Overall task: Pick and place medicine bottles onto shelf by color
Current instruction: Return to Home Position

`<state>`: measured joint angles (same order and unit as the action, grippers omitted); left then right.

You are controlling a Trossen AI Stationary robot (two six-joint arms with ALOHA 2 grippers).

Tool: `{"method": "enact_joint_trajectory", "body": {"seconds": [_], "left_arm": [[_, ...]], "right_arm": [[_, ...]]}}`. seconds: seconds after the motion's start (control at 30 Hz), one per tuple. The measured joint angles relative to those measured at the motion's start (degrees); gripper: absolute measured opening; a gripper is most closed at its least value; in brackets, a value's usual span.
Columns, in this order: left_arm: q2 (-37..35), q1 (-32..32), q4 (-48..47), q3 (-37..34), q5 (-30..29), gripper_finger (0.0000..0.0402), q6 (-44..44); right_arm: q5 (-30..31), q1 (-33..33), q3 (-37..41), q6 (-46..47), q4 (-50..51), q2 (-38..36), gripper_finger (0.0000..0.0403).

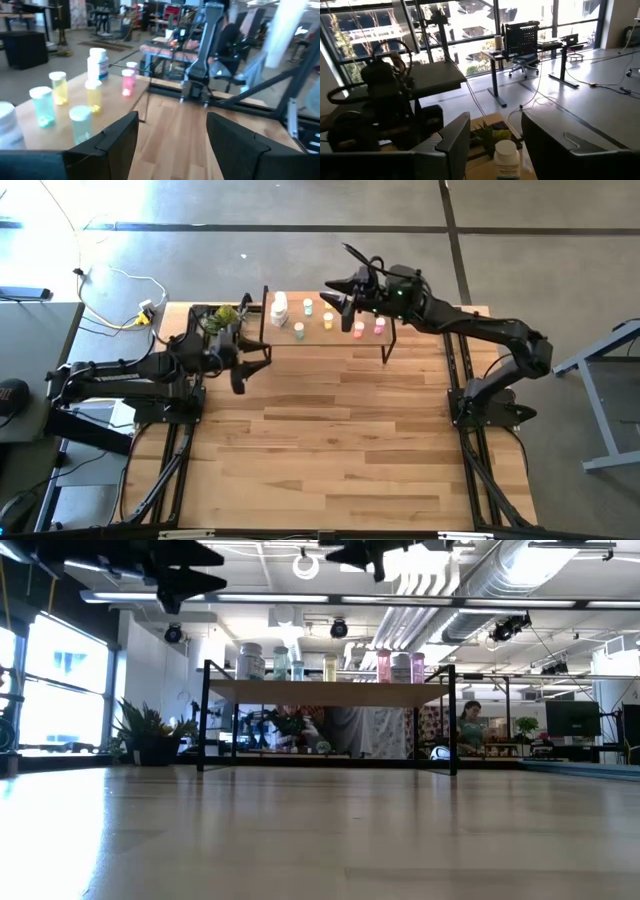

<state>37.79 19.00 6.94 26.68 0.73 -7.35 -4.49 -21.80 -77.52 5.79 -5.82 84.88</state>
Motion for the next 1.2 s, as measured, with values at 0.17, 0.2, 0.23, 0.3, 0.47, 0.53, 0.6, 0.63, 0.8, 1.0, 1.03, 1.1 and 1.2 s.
{"method": "enact_joint_trajectory", "body": {"seconds": [0.17, 0.2, 0.23, 0.3, 0.47, 0.53, 0.6, 0.63, 0.8, 1.0, 1.03, 1.1, 1.2], "left_arm": [[-5.3, 0.0, 1.1, -6.1, 3.0, 0.0225, -0.5], [-6.3, 0.0, 1.7, -7.3, 3.6, 0.0225, -0.8], [-7.2, 0.0, 2.8, -8.5, 3.9, 0.0225, -1.4], [-9.2, 0.0, 5.4, -10.9, 4.4, 0.0225, -2.9], [-13.2, 0.0, 10.3, -16.8, 4.0, 0.0225, -4.5], [-14.2, 0.0, 11.3, -18.9, 4.0, 0.0225, -4.5], [-14.4, 0.0, 13.2, -21.0, 3.9, 0.0225, -4.5], [-14.4, 0.1, 14.0, -22.2, 3.9, 0.0225, -4.6], [-14.3, 0.1, 15.3, -26.2, 3.7, 0.0225, -7.2], [-14.2, 0.1, 15.0, -26.0, 3.6, 0.0225, -6.2], [-14.2, 0.1, 14.7, -26.0, 3.5, 0.0225, -6.1], [-14.2, 0.1, 13.2, -26.0, 3.1, 0.0225, -6.0], [-14.2, 0.1, 9.9, -26.0, 2.1, 0.0225, -5.0]], "right_arm": [[2.4, 2.7, 0.0, 1.5, 0.7, -3.0, 0.017], [2.9, 3.1, 0.0, 1.5, 1.1, -3.8, 0.017], [3.6, 3.5, 0.0, 1.5, 1.3, -4.6, 0.017], [5.2, 4.3, 0.0, 1.5, 1.7, -6.7, 0.017], [6.9, 4.7, 0.0, 1.3, 5.1, -13.0, 0.017], [7.1, 4.7, 0.0, 1.0, 7.8, -16.0, 0.017], [7.1, 4.7, 0.0, -0.1, 11.5, -19.2, 0.017], [7.1, 4.7, 0.0, -0.6, 13.5, -20.7, 0.017], [10.0, 5.8, 0.0, -1.7, 26.0, -28.3, 0.017], [19.6, 11.4, 9.7, 0.4, 30.6, -36.8, 0.017], [21.2, 12.2, 12.6, 1.0, 30.2, -38.4, 0.017], [23.7, 13.6, 19.0, 2.6, 28.1, -41.8, 0.017], [24.7, 14.8, 28.7, 5.4, 23.9, -47.6, 0.017]]}}
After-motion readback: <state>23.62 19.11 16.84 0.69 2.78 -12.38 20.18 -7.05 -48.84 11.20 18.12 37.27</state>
